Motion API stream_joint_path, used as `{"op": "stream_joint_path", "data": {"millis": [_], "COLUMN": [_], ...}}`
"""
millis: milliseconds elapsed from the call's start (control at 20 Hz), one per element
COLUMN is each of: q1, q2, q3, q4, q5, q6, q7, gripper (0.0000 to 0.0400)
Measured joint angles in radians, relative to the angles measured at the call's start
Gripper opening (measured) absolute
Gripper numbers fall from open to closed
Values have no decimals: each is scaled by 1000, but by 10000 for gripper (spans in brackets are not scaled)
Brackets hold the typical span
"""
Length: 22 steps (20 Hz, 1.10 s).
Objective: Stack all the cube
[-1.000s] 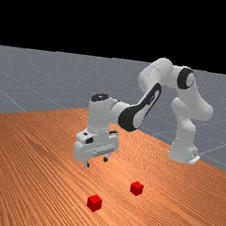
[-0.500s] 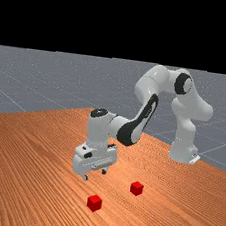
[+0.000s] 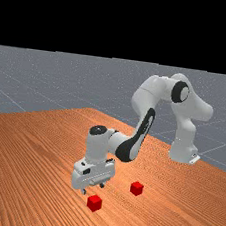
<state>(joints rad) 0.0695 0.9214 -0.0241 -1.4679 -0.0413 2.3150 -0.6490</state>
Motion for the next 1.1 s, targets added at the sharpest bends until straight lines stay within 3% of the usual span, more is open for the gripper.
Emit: {"op": "stream_joint_path", "data": {"millis": [50,300,400,500,600,750,1000,1050,1100], "q1": [-12,-14,-14,-18,-12,-19,1,-10,13], "q2": [18,64,63,58,29,11,4,4,6], "q3": [14,13,12,17,10,18,8,28,8], "q4": [27,106,95,79,31,47,51,50,56], "q5": [13,13,12,16,9,17,15,28,18], "q6": [-30,-44,-3,27,76,15,7,10,4], "q7": [-17,-20,-20,-24,-16,-27,16,-11,37], "gripper": [400,239,195,311,367,393,399,400,400]}}
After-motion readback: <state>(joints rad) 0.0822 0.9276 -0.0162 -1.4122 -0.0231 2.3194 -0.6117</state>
